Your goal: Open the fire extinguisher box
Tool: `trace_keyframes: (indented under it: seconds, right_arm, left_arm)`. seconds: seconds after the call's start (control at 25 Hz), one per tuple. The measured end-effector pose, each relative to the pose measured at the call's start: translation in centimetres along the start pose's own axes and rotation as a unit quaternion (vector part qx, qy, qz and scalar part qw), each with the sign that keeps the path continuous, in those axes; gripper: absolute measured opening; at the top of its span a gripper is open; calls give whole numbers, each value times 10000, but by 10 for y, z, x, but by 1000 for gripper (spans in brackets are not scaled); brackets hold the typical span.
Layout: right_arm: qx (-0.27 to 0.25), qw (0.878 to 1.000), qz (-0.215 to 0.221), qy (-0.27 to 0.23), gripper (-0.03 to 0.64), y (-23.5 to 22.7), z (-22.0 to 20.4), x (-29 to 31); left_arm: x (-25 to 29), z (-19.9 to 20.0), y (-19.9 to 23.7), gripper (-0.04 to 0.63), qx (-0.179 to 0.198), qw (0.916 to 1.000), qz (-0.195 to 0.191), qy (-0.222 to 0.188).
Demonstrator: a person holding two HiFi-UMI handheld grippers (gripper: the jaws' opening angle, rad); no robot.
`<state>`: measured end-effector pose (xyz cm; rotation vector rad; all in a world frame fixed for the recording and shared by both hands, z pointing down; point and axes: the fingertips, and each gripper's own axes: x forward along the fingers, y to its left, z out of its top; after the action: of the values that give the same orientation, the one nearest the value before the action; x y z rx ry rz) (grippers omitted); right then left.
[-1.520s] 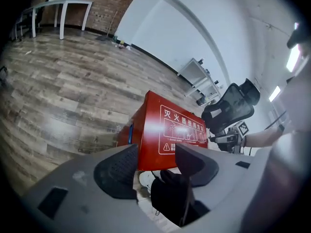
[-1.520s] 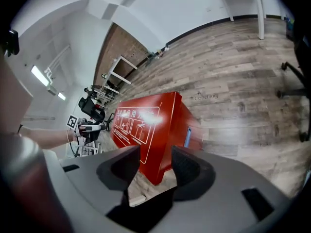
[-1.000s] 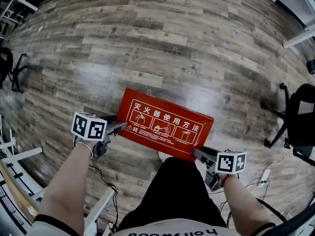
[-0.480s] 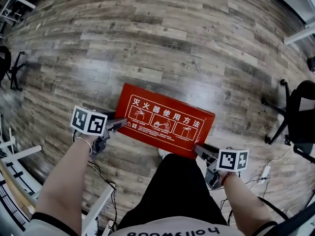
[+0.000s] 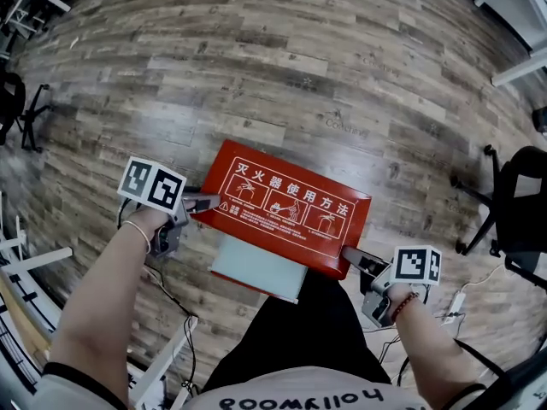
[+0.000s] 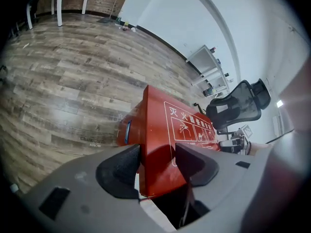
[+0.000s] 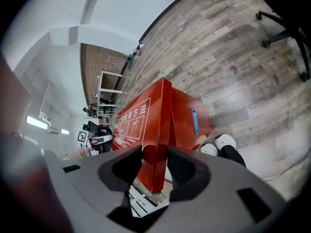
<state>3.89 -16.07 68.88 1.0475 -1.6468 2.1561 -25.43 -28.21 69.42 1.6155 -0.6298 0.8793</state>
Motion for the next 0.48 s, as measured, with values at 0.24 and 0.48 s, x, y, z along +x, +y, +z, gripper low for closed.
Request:
trace_keyframes:
  seconds: [0.24,0.48]
  right_arm:
    - [147,9998,-97,-136,166,8,4,-12]
    - [-25,9998,-121,-152,166,3,3,-3]
  left_arm:
    - [-11,6,-8,219,-173,9997,121,-94]
    - [-5,3,-3,219,-51,9992,320,-223]
